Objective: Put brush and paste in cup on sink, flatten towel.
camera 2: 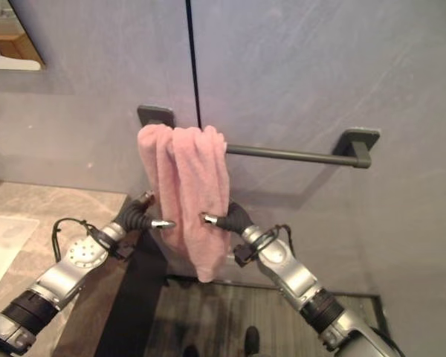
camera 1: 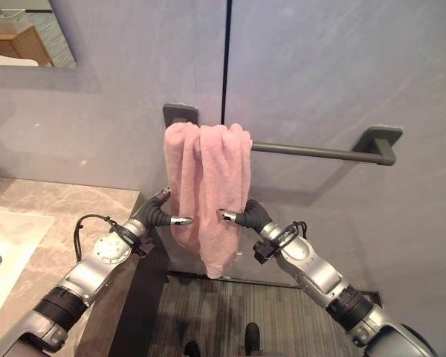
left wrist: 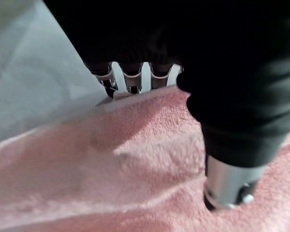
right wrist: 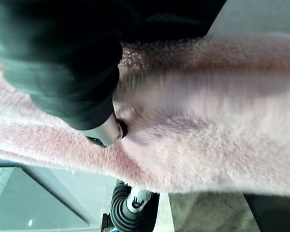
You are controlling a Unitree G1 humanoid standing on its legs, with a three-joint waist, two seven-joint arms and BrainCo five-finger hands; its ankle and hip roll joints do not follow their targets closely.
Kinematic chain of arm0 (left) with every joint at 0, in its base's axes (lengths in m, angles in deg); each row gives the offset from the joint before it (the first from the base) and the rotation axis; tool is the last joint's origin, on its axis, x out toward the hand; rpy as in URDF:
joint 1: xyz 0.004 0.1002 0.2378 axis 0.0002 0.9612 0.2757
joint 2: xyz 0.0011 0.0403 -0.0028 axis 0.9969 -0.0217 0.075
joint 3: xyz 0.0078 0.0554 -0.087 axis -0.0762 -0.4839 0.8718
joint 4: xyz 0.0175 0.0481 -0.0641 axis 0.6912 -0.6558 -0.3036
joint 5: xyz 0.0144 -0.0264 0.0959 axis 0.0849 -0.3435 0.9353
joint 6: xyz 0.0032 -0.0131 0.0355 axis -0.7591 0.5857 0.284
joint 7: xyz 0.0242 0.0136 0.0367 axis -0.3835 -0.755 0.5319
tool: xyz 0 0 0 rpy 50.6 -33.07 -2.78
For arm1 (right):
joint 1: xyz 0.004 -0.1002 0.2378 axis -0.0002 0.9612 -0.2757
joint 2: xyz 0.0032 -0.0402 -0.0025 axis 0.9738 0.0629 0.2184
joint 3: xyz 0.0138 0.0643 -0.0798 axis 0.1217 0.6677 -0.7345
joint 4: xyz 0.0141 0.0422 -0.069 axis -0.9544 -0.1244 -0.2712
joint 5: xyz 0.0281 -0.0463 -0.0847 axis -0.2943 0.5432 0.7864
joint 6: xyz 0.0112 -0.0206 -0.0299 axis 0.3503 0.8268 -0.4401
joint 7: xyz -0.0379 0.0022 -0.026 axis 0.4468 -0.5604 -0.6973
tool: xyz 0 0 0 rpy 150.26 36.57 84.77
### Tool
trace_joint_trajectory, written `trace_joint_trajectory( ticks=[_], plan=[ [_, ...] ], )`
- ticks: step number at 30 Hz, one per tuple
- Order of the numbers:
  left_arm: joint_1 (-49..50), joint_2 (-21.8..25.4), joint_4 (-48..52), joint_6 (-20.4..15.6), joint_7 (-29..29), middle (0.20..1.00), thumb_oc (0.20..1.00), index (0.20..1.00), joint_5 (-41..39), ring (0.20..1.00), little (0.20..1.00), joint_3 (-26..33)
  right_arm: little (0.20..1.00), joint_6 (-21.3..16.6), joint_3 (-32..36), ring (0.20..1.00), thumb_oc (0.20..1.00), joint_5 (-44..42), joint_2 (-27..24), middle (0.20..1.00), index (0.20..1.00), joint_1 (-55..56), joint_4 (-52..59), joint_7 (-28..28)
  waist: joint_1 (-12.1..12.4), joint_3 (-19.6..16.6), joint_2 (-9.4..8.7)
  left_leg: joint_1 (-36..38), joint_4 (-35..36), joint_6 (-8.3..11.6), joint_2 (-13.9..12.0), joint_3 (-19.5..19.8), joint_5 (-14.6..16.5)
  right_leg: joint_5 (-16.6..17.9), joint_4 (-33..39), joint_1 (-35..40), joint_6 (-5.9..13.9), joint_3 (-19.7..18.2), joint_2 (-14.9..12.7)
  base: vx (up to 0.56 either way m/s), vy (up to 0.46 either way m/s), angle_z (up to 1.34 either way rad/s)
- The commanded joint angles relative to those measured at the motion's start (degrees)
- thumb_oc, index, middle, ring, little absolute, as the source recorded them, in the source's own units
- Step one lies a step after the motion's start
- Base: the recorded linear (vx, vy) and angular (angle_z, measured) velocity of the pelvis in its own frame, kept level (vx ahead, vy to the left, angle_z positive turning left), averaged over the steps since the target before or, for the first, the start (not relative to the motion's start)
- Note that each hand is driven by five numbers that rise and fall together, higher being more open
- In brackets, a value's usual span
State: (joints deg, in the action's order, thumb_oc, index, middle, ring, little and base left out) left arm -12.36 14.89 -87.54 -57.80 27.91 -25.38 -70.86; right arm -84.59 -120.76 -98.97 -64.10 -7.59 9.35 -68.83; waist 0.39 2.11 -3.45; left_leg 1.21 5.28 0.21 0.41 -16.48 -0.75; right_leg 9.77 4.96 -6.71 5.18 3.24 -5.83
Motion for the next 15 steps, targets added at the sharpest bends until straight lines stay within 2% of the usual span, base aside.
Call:
trace_joint_trajectory(
  ticks=[1,3,4,7,8,9,10,13,14,15],
  plan=[
    [-8.78,-4.85,-1.95,-2.64,1.13,0.2,0.2,0.2,0.14,0.2,0.2,-0.22,0.2,-2.04,0.49,0.2,0.2,-1.3,0.6,0.2,0.2,-1.6,1.06,0.13,-1.49,-1.27,2.75,1.36,-0.28,0.66,-0.59,1.42,1.48,-4.26,-0.37,5.89,3.54,0.4,-0.97,0.0,-0.026,-0.08],
    [-6.6,-6.47,-1.53,-2.86,2.01,0.2,0.2,0.2,-0.29,0.2,0.2,1.66,0.2,-2.42,2.17,0.2,0.2,-0.72,0.46,0.2,0.2,-0.25,1.76,-0.75,-1.56,-1.38,2.86,1.46,-0.28,0.71,-0.64,1.43,1.4,-4.26,-0.3,6.0,3.45,0.42,-0.98,0.0,-0.008,-0.03],
    [-3.2,-8.74,0.17,-3.0,2.73,0.2,0.2,0.2,-2.07,0.2,0.2,4.04,0.2,-2.96,4.39,0.2,0.2,-1.53,0.47,0.2,0.2,2.42,3.64,-1.85,-1.63,-1.63,2.87,1.6,-0.28,0.72,-0.73,1.35,1.35,-4.3,-0.3,6.16,3.4,0.48,-1.01,0.0,0.0,0.0],
    [0.79,-10.61,3.23,-2.82,3.25,0.2,0.2,0.2,-2.92,0.2,0.2,6.65,0.2,-3.56,7.28,0.2,0.2,-4.04,0.63,0.2,0.2,6.02,7.87,-2.51,-1.81,-1.89,2.89,1.69,-0.28,0.73,-0.74,1.38,1.34,-4.3,-0.27,6.24,3.34,0.46,-1.03,0.0,0.0,0.0],
    [3.94,-11.29,7.71,-3.53,4.28,0.2,0.2,0.2,-1.54,0.2,0.2,8.9,0.2,-4.9,9.65,0.2,0.2,-5.68,-0.26,0.2,0.2,8.26,14.57,-2.62,-1.97,-1.88,2.79,1.71,-0.28,0.73,-0.76,1.3,1.26,-4.28,-0.35,6.16,3.3,0.35,-1.03,-0.01,-0.009,-0.05],
    [4.07,-11.3,7.82,-3.48,4.29,0.2,0.2,0.2,-1.52,0.2,0.2,8.93,0.2,-4.83,9.65,0.2,0.2,-5.69,-0.32,0.2,0.2,8.4,14.71,-2.63,-1.98,-1.95,2.82,1.71,-0.28,0.73,-0.76,1.3,1.26,-4.29,-0.34,6.17,3.3,0.35,-1.03,-0.03,-0.015,-0.08],
    [7.72,-11.65,13.28,-4.55,5.04,0.2,0.2,0.2,-0.82,0.2,0.2,12.0,0.2,-5.86,11.17,0.2,0.2,-6.45,-1.33,0.2,0.2,9.95,19.87,-1.89,-1.82,-1.99,2.59,1.65,-0.28,0.75,-0.76,1.25,1.19,-4.23,-0.34,6.06,3.26,0.21,-1.1,-0.02,-0.008,-0.1],
    [11.33,-11.36,19.06,-5.48,5.13,0.2,0.2,0.2,-0.16,0.2,0.2,14.55,0.2,-6.69,12.19,0.2,0.2,-6.34,-2.4,0.2,0.2,11.25,24.15,-1.44,-1.63,-2.13,2.42,1.55,-0.28,0.76,-0.9,1.14,1.09,-4.13,-0.26,5.93,3.23,0.15,-1.06,-0.04,-0.017,-0.13],
    [14.78,-11.6,25.75,-6.98,4.96,0.2,0.2,0.2,-2.16,0.2,0.2,17.6,0.2,-7.91,13.22,0.2,0.2,-7.77,-3.45,0.2,0.2,12.29,29.29,-0.77,-1.23,-2.08,1.96,1.3,-0.28,0.79,-1.1,1.27,0.88,-3.89,-0.21,5.75,3.21,0.1,-0.93,-0.05,-0.027,-0.06],
    [14.91,-11.59,25.88,-6.91,4.93,0.2,0.2,0.2,-2.2,0.2,0.2,17.68,0.2,-7.87,13.2,0.2,0.2,-7.78,-3.47,0.2,0.2,12.36,29.36,-0.77,-1.26,-2.12,1.96,1.3,-0.28,0.79,-1.1,1.27,0.88,-3.88,-0.21,5.75,3.21,0.1,-0.93,-0.06,-0.029,-0.01]
  ],
)
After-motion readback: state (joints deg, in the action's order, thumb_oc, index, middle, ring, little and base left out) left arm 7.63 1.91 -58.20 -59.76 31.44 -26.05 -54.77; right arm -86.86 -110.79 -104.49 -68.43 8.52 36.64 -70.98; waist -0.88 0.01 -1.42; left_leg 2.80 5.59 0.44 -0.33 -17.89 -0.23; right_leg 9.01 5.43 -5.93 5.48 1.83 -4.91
